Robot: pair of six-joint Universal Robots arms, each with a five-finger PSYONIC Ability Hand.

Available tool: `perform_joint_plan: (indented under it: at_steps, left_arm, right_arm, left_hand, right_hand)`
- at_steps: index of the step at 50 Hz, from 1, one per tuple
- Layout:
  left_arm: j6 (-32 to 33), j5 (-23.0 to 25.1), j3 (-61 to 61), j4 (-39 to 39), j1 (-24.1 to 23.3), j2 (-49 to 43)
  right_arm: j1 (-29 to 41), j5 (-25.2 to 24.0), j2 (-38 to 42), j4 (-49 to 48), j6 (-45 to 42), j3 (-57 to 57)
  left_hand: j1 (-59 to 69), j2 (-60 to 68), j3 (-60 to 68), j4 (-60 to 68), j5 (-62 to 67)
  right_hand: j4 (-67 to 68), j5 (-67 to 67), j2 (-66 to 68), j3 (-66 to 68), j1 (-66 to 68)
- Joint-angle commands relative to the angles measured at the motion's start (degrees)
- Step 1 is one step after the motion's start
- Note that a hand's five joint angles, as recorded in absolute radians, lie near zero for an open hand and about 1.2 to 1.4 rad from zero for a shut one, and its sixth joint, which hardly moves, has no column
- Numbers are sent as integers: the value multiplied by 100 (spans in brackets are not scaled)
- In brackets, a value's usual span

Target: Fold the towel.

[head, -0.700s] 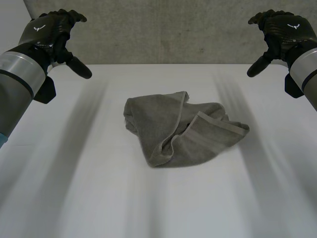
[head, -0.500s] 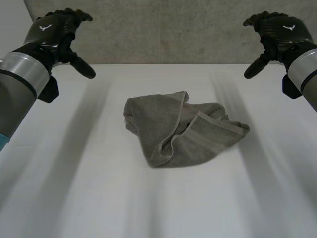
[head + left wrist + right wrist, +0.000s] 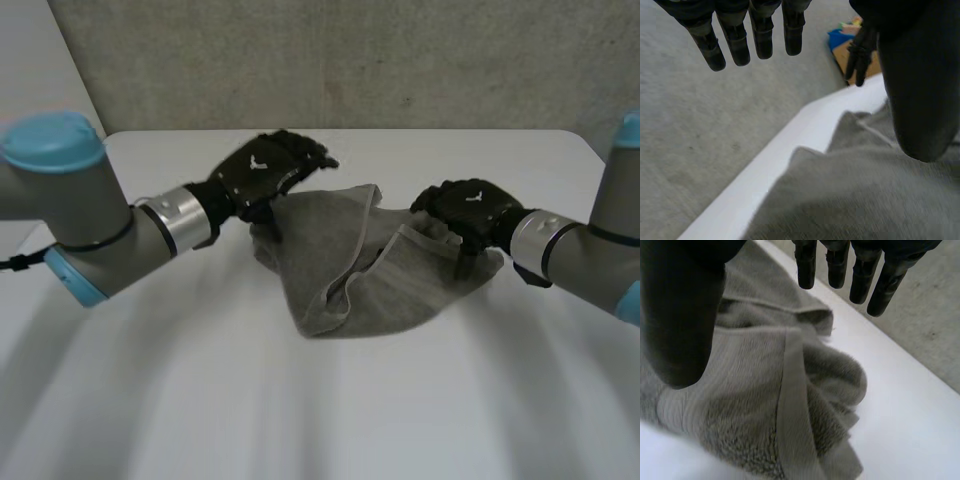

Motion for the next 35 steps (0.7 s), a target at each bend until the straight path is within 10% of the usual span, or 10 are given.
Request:
perform_joint_plan:
  at_steps: [1,18,25,35]
  left_arm:
    - [938,158,332,129,-153,-927]
    - [2364,-123,852,200,-330,-1756]
    - [2373,-202,738,121,-304,-1686]
    - [2381,-1019,-42,60,-286,-747]
  right_arm:
    - [165,17,595,-535,-62,-228]
    - [614,271,1493,-818,-702,-571]
    - [614,263,1520,-712,-941,-527]
    - [509,228,544,-624,-686,-114]
  left_hand:
    - [-605,-346,-246,-288,-300]
    - [1026,1285,-246,-288,1331]
    - [4356,4615,-246,-288,4661]
    - [5338,5597,-246,-288,5643]
  right_hand:
    - [-342,-342,-442,-43,-397]
    - [-342,-172,-272,-43,-227]
    - [-342,6385,6284,-43,6330]
    - [-342,6658,6558,-43,6603]
